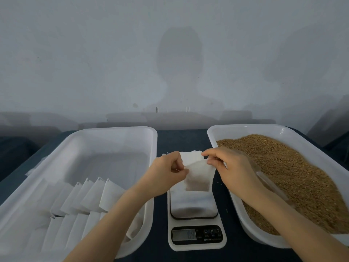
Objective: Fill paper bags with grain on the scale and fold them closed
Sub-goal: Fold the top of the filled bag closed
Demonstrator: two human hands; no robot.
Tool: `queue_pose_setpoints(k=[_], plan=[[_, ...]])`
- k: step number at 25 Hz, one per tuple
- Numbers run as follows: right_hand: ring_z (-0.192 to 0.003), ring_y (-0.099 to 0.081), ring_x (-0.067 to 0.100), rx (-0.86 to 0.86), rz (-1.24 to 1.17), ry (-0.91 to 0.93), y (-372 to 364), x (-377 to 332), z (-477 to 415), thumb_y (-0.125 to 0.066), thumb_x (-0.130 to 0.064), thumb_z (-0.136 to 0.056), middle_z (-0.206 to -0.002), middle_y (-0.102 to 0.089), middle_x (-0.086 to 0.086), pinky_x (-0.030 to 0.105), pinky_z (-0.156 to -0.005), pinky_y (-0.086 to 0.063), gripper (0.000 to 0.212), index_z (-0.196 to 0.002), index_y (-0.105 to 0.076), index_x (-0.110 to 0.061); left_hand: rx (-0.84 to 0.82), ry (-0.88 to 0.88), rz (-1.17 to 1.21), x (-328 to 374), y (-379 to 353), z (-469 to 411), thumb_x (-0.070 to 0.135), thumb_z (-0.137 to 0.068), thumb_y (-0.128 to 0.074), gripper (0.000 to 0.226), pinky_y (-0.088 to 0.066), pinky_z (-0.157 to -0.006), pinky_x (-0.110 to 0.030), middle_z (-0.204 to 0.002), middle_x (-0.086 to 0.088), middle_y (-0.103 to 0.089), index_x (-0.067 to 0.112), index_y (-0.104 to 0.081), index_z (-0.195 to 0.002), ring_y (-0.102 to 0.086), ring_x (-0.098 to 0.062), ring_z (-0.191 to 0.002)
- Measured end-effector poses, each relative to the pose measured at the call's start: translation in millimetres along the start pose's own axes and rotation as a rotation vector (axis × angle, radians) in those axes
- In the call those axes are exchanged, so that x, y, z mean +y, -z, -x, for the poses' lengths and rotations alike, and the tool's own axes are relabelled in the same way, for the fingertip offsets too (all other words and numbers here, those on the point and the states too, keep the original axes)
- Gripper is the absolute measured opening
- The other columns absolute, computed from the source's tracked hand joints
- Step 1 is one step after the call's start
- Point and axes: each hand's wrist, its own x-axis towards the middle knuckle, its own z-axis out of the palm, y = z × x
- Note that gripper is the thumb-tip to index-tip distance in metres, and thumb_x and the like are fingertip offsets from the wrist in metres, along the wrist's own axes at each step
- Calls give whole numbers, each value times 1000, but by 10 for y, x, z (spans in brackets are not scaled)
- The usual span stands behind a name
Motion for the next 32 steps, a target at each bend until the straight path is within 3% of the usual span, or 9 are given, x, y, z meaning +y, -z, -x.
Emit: queue_pose_setpoints(k=[2, 5, 7, 10, 12, 16, 20, 27, 32], plan=[[-88, -56, -8, -24, -39, -20, -5, 6, -12, -70, -8, -83, -86, -64, -13, 2, -76, -40, 28, -108, -68, -19, 46, 20, -7, 22, -11, 6, 17, -86, -67, 26, -49, -61, -15, -68, 4, -64, 23, -48, -70, -58, -11, -61], [-88, -59, -4, -231, -122, -282, -29, 61, 10, -72, -27, -81, -95, -64, -18, 9, -77, -45, 39, -115, -58, -38, 52, 67, 92, -2, -32, 30, 9, -87, -65, 22, -54, -69, -18, -75, 2, -71, 24, -52, -77, -67, -12, -71], [-81, -60, -4, -247, -79, -353, -66, 156, 46, -70, -29, -82, -88, -64, -18, 9, -70, -45, 27, -109, -65, -30, 10, 76, 134, -30, -34, 38, 10, -89, -62, 21, -55, -73, -20, -76, 5, -72, 30, -56, -86, -68, -12, -73], [-71, -57, -14, -182, -92, -334, -84, 197, 61, -69, -24, -84, -71, -62, -21, 1, -60, -40, 9, -92, -70, -26, -28, 31, 8, -89, -30, 5, 14, -90, -60, 11, -46, -61, -15, -64, 15, -65, 19, -70, -90, -53, -9, -57], [-72, -57, -14, -201, -88, -311, -98, 197, 72, -66, -25, -86, -71, -62, -21, 3, -61, -41, 5, -88, -67, -29, -36, 31, -35, -124, -48, -12, 16, -88, -62, 14, -40, -56, -15, -61, -1, -62, 10, -73, -82, -41, -7, -51], [-83, -60, -9, -270, -107, -299, -185, 229, 133, -62, -23, -90, -84, -66, -17, 8, -73, -47, 6, -94, -65, -28, -68, 91, -11, -133, -107, 6, 25, -85, -70, 8, -47, -62, -14, -71, 6, -69, 19, -74, -85, -58, -6, -62], [-75, -59, -7, -285, -56, -231, -204, 258, 171, -61, -21, -90, -75, -63, -16, 7, -66, -43, 9, -98, -66, -21, -82, 121, -58, -150, -134, -25, 24, -86, -69, 4, -49, -66, -15, -70, 14, -64, 22, -72, -85, -60, -4, -66], [-72, -58, -7, -270, -33, -191, -195, 277, 219, -64, -19, -89, -71, -61, -17, 9, -64, -44, 10, -99, -66, -18, -28, 131, 45, -184, -144, 5, 21, -85, -70, 6, -56, -79, -27, -81, 0, -73, 19, -73, -90, -68, -12, -75], [-78, -61, 3, -293, -27, -203, -222, 284, 237, -63, -21, -89, -82, -66, -9, 19, -72, -50, 13, -102, -63, -23, -81, 97, -18, -182, -162, 5, 26, -83, -72, 14, -49, -70, -11, -80, 13, -68, 22, -73, -97, -62, -2, -73]])
